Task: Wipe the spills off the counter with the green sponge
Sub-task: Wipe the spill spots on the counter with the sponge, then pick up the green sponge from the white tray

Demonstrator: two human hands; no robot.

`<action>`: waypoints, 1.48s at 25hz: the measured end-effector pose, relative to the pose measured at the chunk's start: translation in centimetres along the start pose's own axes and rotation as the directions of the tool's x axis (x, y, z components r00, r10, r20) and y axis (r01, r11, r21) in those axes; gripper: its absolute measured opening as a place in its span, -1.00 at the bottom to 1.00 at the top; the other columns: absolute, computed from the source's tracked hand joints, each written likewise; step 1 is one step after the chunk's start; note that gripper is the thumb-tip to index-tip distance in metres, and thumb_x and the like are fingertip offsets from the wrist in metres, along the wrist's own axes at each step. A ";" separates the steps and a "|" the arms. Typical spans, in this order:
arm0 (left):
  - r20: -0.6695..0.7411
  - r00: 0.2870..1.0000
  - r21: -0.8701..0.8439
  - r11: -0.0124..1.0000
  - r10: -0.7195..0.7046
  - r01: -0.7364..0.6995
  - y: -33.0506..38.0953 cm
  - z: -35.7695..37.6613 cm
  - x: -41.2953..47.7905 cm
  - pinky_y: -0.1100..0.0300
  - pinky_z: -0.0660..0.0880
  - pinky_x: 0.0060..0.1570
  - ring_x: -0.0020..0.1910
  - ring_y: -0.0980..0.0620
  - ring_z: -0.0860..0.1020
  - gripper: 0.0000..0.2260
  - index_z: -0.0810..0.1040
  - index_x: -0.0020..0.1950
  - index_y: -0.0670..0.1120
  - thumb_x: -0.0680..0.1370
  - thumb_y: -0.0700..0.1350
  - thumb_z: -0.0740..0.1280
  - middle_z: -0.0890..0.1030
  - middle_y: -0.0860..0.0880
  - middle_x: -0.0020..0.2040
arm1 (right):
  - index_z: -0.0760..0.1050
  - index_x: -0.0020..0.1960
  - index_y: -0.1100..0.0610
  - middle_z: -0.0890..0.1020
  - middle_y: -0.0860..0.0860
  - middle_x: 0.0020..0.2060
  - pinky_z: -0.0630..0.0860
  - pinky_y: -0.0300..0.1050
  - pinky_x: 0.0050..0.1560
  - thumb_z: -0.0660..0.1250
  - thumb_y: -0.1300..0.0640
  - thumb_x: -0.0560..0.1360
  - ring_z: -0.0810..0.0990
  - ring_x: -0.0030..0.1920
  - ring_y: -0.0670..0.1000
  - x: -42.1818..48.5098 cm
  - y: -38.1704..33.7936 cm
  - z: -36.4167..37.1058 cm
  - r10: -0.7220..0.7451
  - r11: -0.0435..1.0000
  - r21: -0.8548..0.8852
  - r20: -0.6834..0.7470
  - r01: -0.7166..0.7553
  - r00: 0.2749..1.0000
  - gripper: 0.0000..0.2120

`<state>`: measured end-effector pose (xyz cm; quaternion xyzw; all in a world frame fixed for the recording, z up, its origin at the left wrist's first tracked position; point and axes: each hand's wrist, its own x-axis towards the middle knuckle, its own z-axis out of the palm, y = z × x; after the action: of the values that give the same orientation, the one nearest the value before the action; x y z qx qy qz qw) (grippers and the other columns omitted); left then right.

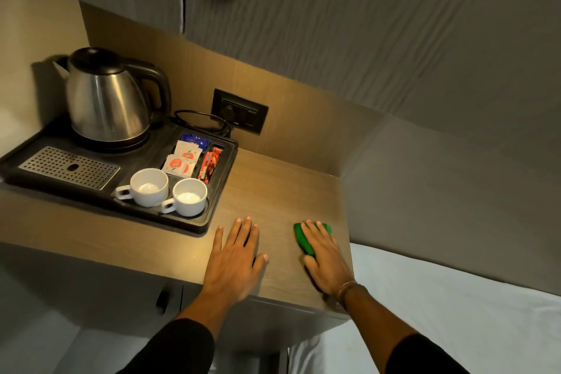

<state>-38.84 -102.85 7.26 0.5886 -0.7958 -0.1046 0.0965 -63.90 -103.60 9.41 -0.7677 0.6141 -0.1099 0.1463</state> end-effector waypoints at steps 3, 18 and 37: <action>0.015 1.000 -0.010 1.000 0.011 -0.011 0.3 0.9 -1.4 -0.30 -0.07 0.62 0.68 -0.12 -0.08 -0.32 -0.03 0.69 -0.07 0.70 0.27 0.06 0.00 -0.12 0.72 | 0.06 0.66 -0.02 0.13 0.00 0.66 -0.13 0.13 0.65 0.21 0.12 0.65 -0.03 0.67 0.07 0.3 1.7 -0.8 0.094 0.995 -0.038 -0.021 -0.095 0.995 -0.37; -0.084 0.823 -0.002 0.826 -0.562 0.564 -1.3 -0.5 -43.0 -0.13 -0.20 0.58 0.65 -0.16 0.14 -0.24 0.17 0.66 -0.14 0.64 0.37 -0.07 0.20 -0.13 0.67 | 0.05 0.67 0.03 0.17 0.05 0.66 -0.21 0.27 0.60 0.35 0.08 0.60 0.02 0.66 0.17 -21.1 -21.3 10.8 -0.524 0.821 -0.216 0.081 0.528 0.848 -0.25; -0.153 0.071 -0.129 0.091 -0.986 0.987 -7.3 0.8 -100.0 -0.24 -0.07 0.63 0.66 -0.12 -0.15 -0.22 -0.09 0.67 -0.08 0.58 0.35 -0.41 -0.07 -0.11 0.69 | 0.05 0.67 0.05 0.17 0.07 0.66 -0.05 0.23 0.63 0.33 0.08 0.60 0.02 0.66 0.18 -59.6 -61.7 32.4 -0.920 0.243 0.156 0.348 0.957 0.177 -0.26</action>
<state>-3.51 -9.18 1.45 0.9781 -0.1762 -0.0789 0.0774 -9.65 -30.11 2.03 -0.9922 -0.0227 0.0007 0.1225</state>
